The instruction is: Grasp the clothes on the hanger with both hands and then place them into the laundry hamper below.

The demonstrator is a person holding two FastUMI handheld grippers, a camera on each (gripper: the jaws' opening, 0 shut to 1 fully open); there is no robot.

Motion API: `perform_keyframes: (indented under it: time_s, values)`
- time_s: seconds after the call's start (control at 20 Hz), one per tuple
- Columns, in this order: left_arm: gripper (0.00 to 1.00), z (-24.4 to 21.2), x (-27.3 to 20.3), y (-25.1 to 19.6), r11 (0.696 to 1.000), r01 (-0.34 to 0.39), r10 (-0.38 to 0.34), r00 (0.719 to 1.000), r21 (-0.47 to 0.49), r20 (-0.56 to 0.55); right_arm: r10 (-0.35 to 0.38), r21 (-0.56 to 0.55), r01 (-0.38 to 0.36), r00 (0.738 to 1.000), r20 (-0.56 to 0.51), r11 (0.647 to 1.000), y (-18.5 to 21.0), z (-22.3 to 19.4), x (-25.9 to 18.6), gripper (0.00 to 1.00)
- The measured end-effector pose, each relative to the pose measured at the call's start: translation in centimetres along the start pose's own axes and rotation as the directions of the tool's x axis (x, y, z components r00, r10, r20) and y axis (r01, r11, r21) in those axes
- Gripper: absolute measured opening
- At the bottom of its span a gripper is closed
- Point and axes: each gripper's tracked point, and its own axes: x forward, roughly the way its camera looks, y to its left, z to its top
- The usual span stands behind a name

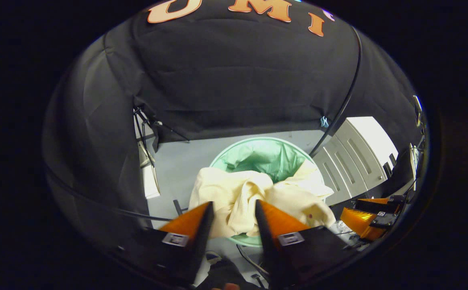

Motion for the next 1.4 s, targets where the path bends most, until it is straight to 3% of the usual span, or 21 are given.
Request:
perform_keyframes:
  time_s: [0.05,0.1,0.15,0.3,0.85,1.2,1.4]
  values:
    - [0.80,-0.4,0.0,0.3,1.000,-0.002,0.002,1.000,-0.007,-0.013,-0.010,0.008,0.010,1.000,-0.009,1.000,-0.2,-0.3,0.1,0.70]
    - [1.00,-0.8,0.3,0.4,1.000,-0.003,0.003,1.000,-0.017,-0.020,-0.024,0.014,0.024,0.999,-0.026,1.000,-0.6,-0.8,0.1,0.77]
    - [0.96,-0.9,0.2,0.5,1.000,-0.003,0.003,1.000,-0.025,-0.022,-0.032,0.019,0.032,0.999,-0.042,0.999,-0.8,-1.1,0.1,0.87]
    - [1.00,-1.4,-0.1,0.7,1.000,-0.007,0.007,1.000,-0.024,-0.016,-0.034,0.031,0.036,0.998,-0.061,0.999,-0.9,-1.5,0.2,0.93]
    - [0.98,-1.1,-2.3,0.1,1.000,0.016,-0.015,0.999,-0.011,0.033,-0.001,0.024,0.001,1.000,0.002,1.000,0.3,-0.7,-2.1,0.94]
    - [0.99,2.5,-8.0,0.8,0.999,0.028,-0.021,0.985,-0.039,0.172,0.017,0.045,-0.024,0.989,0.144,0.999,0.7,3.1,-7.9,0.94]
    - [1.00,7.0,-13.0,2.0,0.998,0.023,-0.004,0.953,-0.060,0.303,0.016,0.015,-0.021,0.956,0.293,1.000,0.6,8.3,-14.2,0.95]
